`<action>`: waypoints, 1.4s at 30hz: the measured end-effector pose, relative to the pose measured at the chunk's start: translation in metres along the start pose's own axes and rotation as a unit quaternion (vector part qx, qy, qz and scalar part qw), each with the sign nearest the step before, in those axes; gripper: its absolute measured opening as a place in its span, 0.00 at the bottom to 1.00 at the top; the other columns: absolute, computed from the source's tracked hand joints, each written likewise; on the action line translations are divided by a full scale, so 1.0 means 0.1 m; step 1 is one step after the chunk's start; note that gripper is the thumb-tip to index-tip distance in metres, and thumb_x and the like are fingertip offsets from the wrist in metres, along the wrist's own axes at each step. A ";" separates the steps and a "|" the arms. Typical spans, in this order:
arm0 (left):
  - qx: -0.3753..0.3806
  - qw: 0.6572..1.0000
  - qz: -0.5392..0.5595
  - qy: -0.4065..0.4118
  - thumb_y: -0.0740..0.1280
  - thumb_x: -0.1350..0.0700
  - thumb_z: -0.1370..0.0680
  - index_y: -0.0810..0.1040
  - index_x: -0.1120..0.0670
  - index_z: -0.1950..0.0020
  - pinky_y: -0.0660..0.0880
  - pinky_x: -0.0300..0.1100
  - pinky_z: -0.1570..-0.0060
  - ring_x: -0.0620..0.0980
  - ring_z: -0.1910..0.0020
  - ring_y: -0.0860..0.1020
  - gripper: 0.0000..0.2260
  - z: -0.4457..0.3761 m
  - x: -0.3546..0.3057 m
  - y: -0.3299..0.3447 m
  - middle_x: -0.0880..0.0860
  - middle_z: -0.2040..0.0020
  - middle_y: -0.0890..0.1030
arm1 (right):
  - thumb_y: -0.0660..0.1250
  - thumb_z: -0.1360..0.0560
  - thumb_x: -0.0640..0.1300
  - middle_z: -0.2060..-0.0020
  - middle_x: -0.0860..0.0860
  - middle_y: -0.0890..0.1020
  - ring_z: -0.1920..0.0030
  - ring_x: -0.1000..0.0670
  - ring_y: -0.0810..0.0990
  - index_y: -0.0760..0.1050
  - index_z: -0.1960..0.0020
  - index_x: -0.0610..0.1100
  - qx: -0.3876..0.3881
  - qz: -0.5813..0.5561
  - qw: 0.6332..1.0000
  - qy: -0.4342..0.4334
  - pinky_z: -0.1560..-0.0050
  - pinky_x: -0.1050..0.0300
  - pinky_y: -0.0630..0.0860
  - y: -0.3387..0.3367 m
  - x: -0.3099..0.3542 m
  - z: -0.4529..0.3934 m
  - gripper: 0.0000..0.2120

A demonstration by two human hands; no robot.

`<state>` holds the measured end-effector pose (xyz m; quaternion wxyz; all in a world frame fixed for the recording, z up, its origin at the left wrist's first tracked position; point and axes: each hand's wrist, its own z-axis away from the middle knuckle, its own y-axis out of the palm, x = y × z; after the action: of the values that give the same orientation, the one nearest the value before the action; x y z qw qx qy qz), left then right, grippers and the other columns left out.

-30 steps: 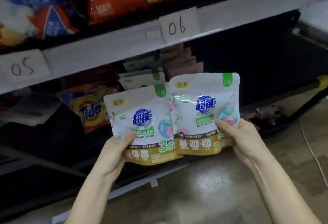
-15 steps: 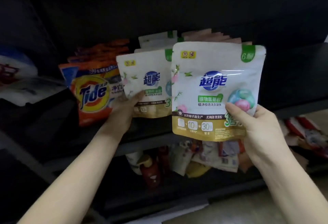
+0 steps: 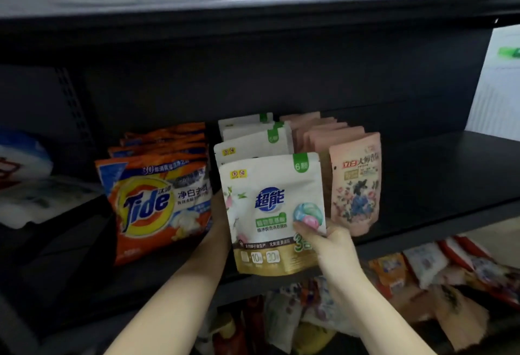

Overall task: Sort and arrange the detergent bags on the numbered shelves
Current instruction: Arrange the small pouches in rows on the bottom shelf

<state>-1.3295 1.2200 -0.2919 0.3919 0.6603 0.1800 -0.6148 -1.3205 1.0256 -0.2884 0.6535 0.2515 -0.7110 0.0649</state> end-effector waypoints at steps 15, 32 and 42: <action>0.026 0.991 -0.130 0.033 0.56 0.52 0.17 0.78 0.53 0.46 0.76 0.43 0.59 0.51 0.56 0.79 0.12 -0.04 -0.16 0.10 0.54 0.53 0.81 | 0.67 0.24 0.45 0.55 0.53 0.80 0.52 0.52 0.78 0.75 0.52 0.51 -0.004 0.035 0.999 -0.002 0.48 0.57 0.72 0.10 -0.04 -0.43 0.03; 0.001 0.962 -0.243 0.121 0.60 0.60 0.19 0.73 0.55 0.33 0.68 0.43 0.35 0.51 0.35 0.73 0.15 0.26 -0.32 -0.40 0.53 0.33 0.74 | 0.66 0.24 0.40 0.60 0.55 0.79 0.60 0.60 0.76 0.76 0.48 0.45 -0.009 0.016 1.000 0.025 0.68 0.73 0.72 0.25 -0.04 -0.63 0.06; 0.006 0.652 -0.657 0.380 0.66 0.60 0.24 0.80 0.53 0.42 0.67 0.37 0.42 0.47 0.43 0.76 0.11 0.37 0.00 -0.73 0.51 0.44 0.81 | 0.69 0.26 0.43 0.47 0.48 0.80 0.45 0.48 0.77 0.75 0.41 0.43 -0.053 0.053 0.997 0.001 0.44 0.55 0.74 0.35 -0.16 -0.82 0.15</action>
<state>-1.4068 1.2391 -0.3113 -0.2207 0.5480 0.6959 -0.4084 -1.2622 1.0942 -0.2840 0.6622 0.1784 -0.7251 0.0619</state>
